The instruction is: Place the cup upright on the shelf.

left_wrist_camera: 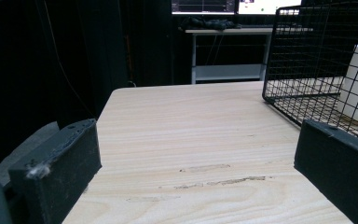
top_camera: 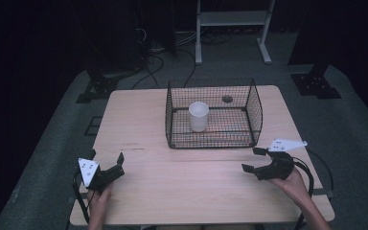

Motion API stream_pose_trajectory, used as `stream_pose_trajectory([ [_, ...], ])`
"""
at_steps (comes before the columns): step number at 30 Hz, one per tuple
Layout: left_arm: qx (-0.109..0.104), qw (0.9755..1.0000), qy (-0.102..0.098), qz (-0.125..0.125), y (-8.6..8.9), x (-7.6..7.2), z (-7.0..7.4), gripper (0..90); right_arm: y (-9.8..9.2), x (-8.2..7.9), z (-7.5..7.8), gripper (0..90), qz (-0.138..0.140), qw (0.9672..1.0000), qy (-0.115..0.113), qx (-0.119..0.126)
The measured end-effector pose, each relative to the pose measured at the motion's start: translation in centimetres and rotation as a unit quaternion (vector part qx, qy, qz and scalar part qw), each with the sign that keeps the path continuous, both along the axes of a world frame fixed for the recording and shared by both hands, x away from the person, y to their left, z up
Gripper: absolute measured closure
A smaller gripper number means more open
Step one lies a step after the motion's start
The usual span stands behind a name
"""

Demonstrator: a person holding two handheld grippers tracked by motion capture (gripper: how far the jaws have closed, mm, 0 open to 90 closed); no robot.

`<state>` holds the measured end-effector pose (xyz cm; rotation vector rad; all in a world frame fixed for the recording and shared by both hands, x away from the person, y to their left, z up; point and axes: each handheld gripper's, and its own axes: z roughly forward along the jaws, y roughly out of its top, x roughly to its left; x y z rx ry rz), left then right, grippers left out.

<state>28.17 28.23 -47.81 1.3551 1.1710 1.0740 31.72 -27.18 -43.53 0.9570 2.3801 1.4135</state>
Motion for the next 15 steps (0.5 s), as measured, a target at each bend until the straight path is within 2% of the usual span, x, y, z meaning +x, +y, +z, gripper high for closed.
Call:
stream_pose_trajectory([
  [2, -0.001, 1.0, 0.0, 0.0, 0.0, 0.0, 0.0, 0.0, -0.2, -0.5, -0.3, 14.2, -0.006, 1.0, -0.005, 0.001],
  [8, 0.0, 1.0, 0.0, 0.0, 0.0, 0.0, 0.0, 0.0, -1.2, -2.4, -1.1, 14.2, -0.028, 0.9989, -0.02, 0.033],
  [13, 0.0, 1.0, 0.0, 0.0, 0.0, 0.0, 0.0, 0.0, -1.6, -3.8, -2.3, 14.2, -0.043, 0.9961, -0.022, 0.074],
  [15, 0.0, 1.0, 0.001, 0.0, 0.0, 0.0, 0.0, 0.0, -1.4, -4.3, -2.4, 14.1, -0.044, 0.9964, -0.027, 0.067],
])
